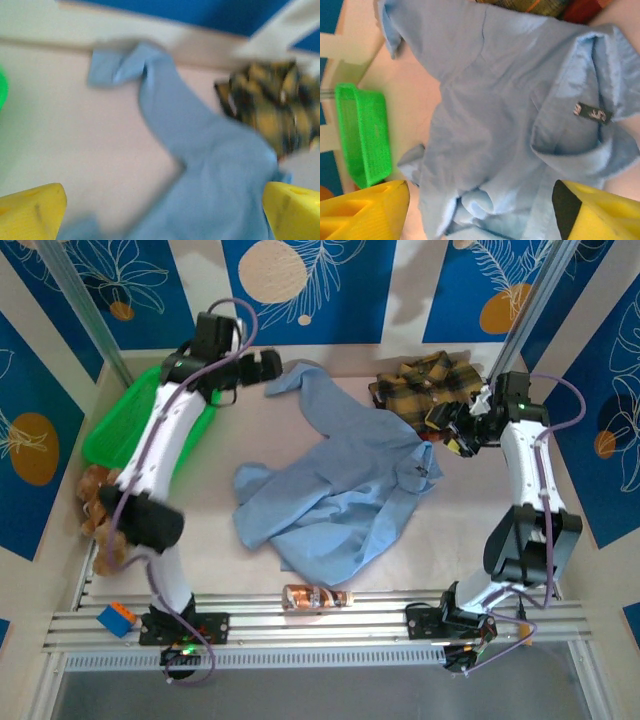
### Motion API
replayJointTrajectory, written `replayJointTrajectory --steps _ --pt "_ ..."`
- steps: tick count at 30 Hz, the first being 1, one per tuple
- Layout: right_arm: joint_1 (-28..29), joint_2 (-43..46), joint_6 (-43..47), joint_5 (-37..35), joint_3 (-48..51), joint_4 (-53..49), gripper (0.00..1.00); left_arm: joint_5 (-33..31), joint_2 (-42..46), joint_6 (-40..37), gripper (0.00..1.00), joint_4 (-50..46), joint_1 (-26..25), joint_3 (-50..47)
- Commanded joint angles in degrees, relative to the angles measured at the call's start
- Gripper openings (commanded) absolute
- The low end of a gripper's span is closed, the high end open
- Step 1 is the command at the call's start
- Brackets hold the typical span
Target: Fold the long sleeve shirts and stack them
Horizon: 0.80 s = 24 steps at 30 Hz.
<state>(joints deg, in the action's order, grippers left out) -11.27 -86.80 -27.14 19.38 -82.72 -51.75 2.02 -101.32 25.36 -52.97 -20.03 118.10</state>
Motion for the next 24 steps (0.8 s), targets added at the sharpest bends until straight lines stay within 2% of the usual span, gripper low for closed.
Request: replayJointTrajectory --steps 1,5,10,16,24 --pt "4.42 8.02 3.83 -6.33 5.35 -7.1 0.79 -3.2 10.9 -0.73 1.0 -10.95 -2.69 -18.07" --pt "8.3 12.38 3.88 -8.99 14.31 -7.89 0.79 -2.18 20.29 3.98 0.95 -12.33 -3.08 -38.7" --pt "9.14 14.3 2.26 -7.4 22.3 -3.81 0.79 2.13 24.51 8.27 0.85 -7.95 -3.16 -53.37" --pt "10.19 11.44 2.26 -7.72 26.46 -1.31 0.77 -0.73 19.49 9.33 0.7 -1.2 -3.17 -61.24" --pt "10.81 12.92 1.14 -7.07 31.4 0.72 0.76 -1.99 13.8 11.7 0.58 10.19 -3.1 -65.83"
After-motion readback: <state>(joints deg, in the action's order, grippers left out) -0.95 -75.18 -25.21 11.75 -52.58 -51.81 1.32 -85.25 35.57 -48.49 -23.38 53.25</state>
